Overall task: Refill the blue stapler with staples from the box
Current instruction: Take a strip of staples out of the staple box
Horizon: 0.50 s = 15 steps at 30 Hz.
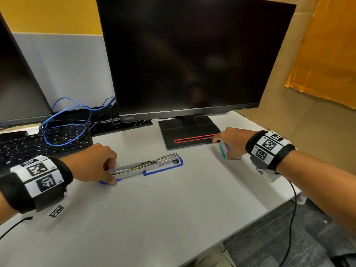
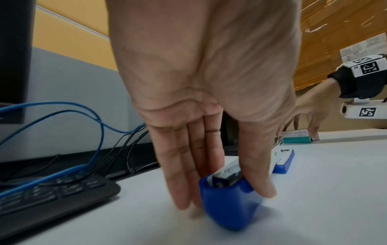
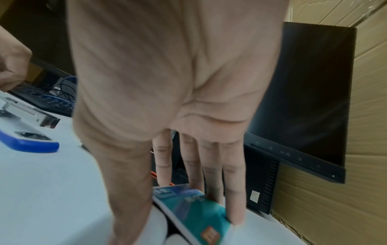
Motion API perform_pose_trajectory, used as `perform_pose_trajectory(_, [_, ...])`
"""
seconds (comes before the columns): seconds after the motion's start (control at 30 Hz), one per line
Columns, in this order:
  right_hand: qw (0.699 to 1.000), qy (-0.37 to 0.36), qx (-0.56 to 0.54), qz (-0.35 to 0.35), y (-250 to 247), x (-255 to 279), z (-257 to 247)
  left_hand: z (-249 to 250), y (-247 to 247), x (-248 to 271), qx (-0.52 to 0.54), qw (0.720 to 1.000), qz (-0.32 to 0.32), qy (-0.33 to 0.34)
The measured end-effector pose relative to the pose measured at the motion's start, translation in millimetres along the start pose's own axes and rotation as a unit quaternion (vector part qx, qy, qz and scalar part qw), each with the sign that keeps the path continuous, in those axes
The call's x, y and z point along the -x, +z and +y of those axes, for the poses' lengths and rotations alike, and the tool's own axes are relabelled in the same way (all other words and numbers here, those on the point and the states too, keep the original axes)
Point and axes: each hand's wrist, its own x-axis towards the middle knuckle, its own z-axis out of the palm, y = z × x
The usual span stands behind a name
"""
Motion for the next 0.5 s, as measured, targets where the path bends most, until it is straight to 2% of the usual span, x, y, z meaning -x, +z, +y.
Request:
perform_pose_trajectory(0.1, [0.998, -0.031, -0.061, 0.008, -6, 4, -1, 6, -3, -2, -0.045, 0.999, -0.011, 0.003])
perform_pose_trajectory(0.17, [0.992, -0.075, -0.102, 0.012, -10, 6, -4, 15, -4, -3, -0.033, 0.999, 0.023, 0.027])
perform_pose_trajectory(0.3, [0.974, -0.154, -0.167, 0.005, -11, 6, -21, 55, -3, -2, 0.029, 0.983, 0.124, 0.133])
perform_pose_trajectory(0.4, [0.960, -0.174, -0.219, -0.024, -6, 6, -33, 87, 3, 1, 0.059, 0.967, 0.141, 0.204])
perform_pose_trajectory(0.5, [0.943, -0.212, -0.256, -0.011, -2, 9, -44, 115, 9, 1, 0.067, 0.953, 0.159, 0.251])
